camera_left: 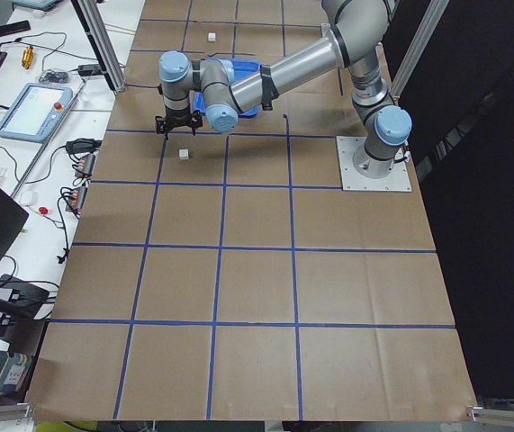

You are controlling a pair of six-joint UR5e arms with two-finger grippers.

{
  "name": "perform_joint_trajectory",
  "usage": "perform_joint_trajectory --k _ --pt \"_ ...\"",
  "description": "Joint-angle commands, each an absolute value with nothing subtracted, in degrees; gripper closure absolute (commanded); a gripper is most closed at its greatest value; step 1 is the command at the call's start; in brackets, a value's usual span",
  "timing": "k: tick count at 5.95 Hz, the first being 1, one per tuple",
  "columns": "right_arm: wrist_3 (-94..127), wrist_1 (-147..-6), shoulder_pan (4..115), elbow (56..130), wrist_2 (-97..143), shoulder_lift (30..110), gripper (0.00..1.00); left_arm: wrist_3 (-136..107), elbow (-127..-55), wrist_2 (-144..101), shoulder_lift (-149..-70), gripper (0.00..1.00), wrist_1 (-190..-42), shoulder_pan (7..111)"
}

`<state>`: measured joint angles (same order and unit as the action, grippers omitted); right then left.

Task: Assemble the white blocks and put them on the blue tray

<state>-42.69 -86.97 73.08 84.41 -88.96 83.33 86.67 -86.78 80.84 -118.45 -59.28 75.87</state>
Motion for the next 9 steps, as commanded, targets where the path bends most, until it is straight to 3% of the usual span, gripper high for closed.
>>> perform_joint_trajectory --k 1,4,7,8,9 --pt "-60.64 -91.54 67.96 84.38 -88.94 81.05 0.00 91.74 -86.75 75.35 -120.32 0.05 -59.06 74.27" --pt "-77.94 -94.21 65.39 83.32 -88.16 75.08 0.00 91.67 -89.03 68.84 -126.36 0.04 -50.91 72.69" --pt "-87.01 -103.18 65.48 86.12 -92.29 74.62 0.00 92.02 -89.12 69.34 -127.97 0.04 -51.06 72.69" --pt "-96.84 -103.44 65.48 86.31 -88.11 74.36 0.00 92.20 -89.03 69.35 -128.23 0.06 -51.41 72.69" --pt "-97.99 -102.84 65.39 86.57 -84.76 73.83 0.00 92.28 -89.03 69.26 -128.32 0.14 -51.42 72.69"
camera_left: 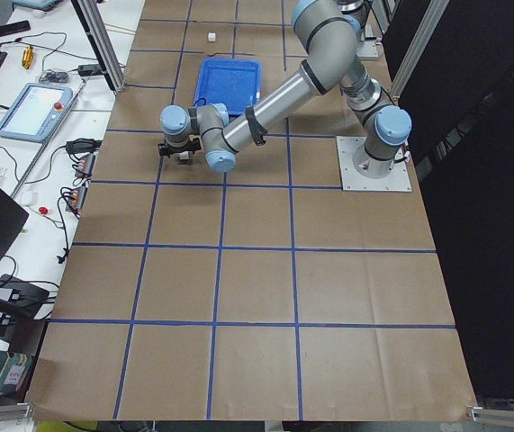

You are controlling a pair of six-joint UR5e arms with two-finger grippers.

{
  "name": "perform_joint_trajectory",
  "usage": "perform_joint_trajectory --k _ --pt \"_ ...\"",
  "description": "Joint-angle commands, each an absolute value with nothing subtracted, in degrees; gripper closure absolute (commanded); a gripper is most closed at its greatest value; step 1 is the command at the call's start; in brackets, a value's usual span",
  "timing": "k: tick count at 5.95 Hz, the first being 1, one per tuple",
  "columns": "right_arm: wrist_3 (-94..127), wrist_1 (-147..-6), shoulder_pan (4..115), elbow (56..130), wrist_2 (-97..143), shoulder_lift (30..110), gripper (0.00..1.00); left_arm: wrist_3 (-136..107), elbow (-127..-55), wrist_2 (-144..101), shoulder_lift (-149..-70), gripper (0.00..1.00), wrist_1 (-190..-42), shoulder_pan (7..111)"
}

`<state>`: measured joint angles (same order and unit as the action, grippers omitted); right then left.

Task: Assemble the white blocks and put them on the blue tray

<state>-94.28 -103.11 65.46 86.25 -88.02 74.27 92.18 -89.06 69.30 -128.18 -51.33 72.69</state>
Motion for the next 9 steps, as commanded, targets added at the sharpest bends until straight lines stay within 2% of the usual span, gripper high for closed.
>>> perform_joint_trajectory --k 1,2,3,5,8,9 --pt "-102.52 -103.27 65.39 86.49 -80.64 71.91 0.00 92.46 -89.03 69.26 -128.32 0.21 -51.50 72.69" --pt "-109.62 -103.36 65.39 86.57 -75.98 69.72 0.00 92.63 -88.95 69.26 -128.23 0.35 -51.50 72.69" --pt "-112.82 -103.36 65.39 86.31 -71.85 67.35 0.00 92.64 -88.95 69.34 -128.23 0.56 -51.50 72.69" --pt "-118.38 -103.62 65.39 86.48 -65.49 62.95 0.00 92.55 -88.86 69.35 -127.80 0.84 -51.68 72.69" --pt "-119.97 -103.71 65.39 86.22 -60.31 56.10 0.00 92.98 -88.15 69.17 -122.72 1.00 -59.84 74.08" --pt "-120.06 -104.49 65.39 86.39 -60.03 54.60 0.00 92.90 -88.24 69.17 -122.17 1.00 -60.11 78.01"
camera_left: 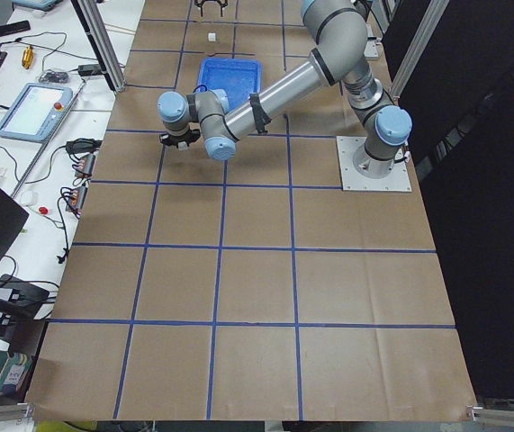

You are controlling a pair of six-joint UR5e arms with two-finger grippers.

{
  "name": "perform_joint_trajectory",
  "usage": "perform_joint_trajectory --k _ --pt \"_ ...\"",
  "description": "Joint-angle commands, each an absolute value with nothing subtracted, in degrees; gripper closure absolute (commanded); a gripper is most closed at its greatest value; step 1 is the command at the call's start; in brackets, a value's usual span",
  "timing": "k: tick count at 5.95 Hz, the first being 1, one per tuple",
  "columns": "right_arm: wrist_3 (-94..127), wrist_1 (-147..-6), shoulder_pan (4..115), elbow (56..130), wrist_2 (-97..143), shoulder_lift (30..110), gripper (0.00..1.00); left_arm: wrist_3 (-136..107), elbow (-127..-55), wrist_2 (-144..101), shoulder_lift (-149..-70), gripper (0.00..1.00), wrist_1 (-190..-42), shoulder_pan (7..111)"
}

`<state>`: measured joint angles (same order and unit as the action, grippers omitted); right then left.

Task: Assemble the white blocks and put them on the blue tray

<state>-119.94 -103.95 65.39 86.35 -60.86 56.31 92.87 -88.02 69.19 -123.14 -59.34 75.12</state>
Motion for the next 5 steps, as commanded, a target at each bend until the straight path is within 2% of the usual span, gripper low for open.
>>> perform_joint_trajectory --k 1,4,5 --pt "-121.28 -108.68 65.39 86.83 -58.64 53.19 0.00 92.81 -88.42 69.17 -121.12 1.00 -60.64 82.31" --pt "-121.46 -111.33 65.57 92.00 -53.82 53.00 0.00 90.28 -91.74 69.52 -117.96 1.00 -60.82 95.85" --pt "-121.46 -113.10 65.65 92.80 -53.88 52.91 0.00 87.91 -93.76 70.65 -118.30 1.00 -60.04 97.45"
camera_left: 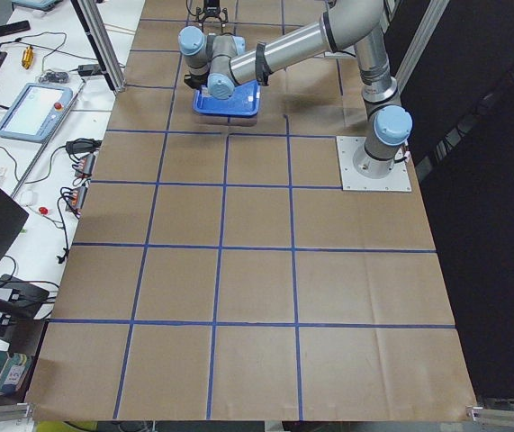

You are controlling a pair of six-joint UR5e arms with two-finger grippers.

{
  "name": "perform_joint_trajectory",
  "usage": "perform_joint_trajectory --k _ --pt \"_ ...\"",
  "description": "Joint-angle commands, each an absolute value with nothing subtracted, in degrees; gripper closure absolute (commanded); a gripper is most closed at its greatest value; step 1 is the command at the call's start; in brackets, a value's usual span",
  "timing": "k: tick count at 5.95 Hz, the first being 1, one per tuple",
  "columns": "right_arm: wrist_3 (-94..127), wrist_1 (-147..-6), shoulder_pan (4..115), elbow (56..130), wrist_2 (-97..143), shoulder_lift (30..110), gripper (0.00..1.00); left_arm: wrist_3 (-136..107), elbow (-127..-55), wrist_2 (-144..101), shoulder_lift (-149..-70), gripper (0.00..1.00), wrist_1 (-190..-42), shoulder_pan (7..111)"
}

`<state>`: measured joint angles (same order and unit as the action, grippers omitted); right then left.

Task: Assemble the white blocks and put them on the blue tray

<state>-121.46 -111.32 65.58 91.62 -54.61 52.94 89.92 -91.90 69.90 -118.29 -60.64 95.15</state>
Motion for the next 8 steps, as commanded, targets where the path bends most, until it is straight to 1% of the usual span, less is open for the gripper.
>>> perform_joint_trajectory --k 1,2,3,4,5,7,8 --pt "-121.46 -113.03 65.65 92.90 -53.88 52.91 0.01 83.71 -95.26 70.66 -118.74 1.00 -57.77 99.56" --pt "-121.46 -113.11 65.65 92.90 -54.14 52.65 0.01 81.58 -96.84 71.53 -118.39 1.00 -55.05 102.54" --pt "-121.46 -113.12 65.65 92.90 -54.40 52.65 0.02 81.39 -99.64 71.46 -118.04 1.00 -51.71 102.74" --pt "-121.38 -113.12 65.65 92.90 -54.49 52.65 0.13 79.56 -101.32 71.54 -118.91 1.00 -48.20 102.83" --pt "-121.29 -113.03 65.65 92.90 -54.67 52.56 0.24 77.28 -101.60 71.63 -119.18 1.00 -47.99 103.09" --pt "-121.20 -113.29 65.57 92.81 -55.63 52.65 0.51 76.56 -101.69 71.89 -119.62 1.00 -47.11 103.18" --pt "-121.11 -113.38 65.57 92.81 -56.07 52.73 0.62 73.51 -101.60 71.81 -119.62 1.00 -46.50 104.31"
